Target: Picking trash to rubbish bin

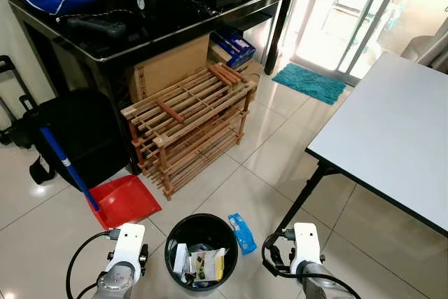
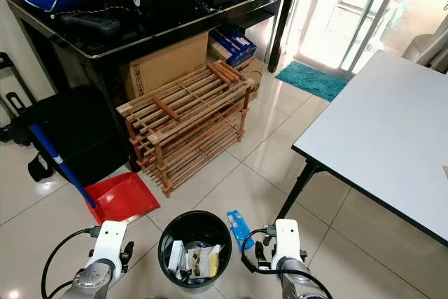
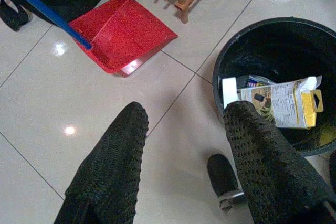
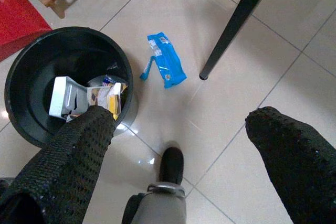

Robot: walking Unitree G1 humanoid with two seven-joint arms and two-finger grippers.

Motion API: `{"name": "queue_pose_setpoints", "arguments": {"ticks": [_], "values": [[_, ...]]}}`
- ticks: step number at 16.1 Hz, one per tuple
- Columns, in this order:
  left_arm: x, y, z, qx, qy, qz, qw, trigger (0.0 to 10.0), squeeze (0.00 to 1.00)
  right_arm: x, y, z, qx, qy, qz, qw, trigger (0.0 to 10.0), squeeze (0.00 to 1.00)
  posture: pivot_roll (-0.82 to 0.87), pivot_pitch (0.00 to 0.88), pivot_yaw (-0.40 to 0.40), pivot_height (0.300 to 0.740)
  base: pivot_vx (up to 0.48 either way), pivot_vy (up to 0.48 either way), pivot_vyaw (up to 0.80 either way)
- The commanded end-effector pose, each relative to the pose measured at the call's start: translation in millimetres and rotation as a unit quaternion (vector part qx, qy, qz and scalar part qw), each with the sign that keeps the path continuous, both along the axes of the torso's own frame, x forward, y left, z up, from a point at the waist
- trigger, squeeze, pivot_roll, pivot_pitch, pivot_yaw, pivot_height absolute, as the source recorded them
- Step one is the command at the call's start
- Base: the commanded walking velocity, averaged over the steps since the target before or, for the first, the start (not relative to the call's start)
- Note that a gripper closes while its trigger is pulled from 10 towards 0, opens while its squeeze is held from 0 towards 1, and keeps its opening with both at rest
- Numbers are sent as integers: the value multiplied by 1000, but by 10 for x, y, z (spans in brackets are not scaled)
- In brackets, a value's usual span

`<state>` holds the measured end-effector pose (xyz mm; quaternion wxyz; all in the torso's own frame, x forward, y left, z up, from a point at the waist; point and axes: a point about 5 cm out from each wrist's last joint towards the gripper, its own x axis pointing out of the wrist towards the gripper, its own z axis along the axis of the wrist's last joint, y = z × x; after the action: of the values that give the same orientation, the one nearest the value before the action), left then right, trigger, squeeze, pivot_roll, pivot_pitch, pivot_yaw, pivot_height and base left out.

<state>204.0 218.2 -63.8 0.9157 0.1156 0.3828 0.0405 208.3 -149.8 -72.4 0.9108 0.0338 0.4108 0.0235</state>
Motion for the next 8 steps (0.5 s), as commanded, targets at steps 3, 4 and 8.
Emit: {"name": "queue_pose_setpoints", "arguments": {"ticks": [3, 4, 8], "values": [[26, 38, 23, 16, -3, 5, 1000, 10000, 0, -21, -33, -17, 0, 11, -19, 1000, 10000, 0, 0, 16, -47, 740, 0, -215, -533], [17, 39, 17, 16, -1, 5, 1000, 10000, 0, -33, -44, -22, -2, 10, -21, 1000, 10000, 0, 1, 23, -45, 740, 0, -401, 0], [40, 27, 37, 16, -10, 3, 1000, 10000, 0, -71, -54, -40, -5, 11, -25, 1000, 10000, 0, 6, 42, -39, 740, 0, -401, 0]]}}
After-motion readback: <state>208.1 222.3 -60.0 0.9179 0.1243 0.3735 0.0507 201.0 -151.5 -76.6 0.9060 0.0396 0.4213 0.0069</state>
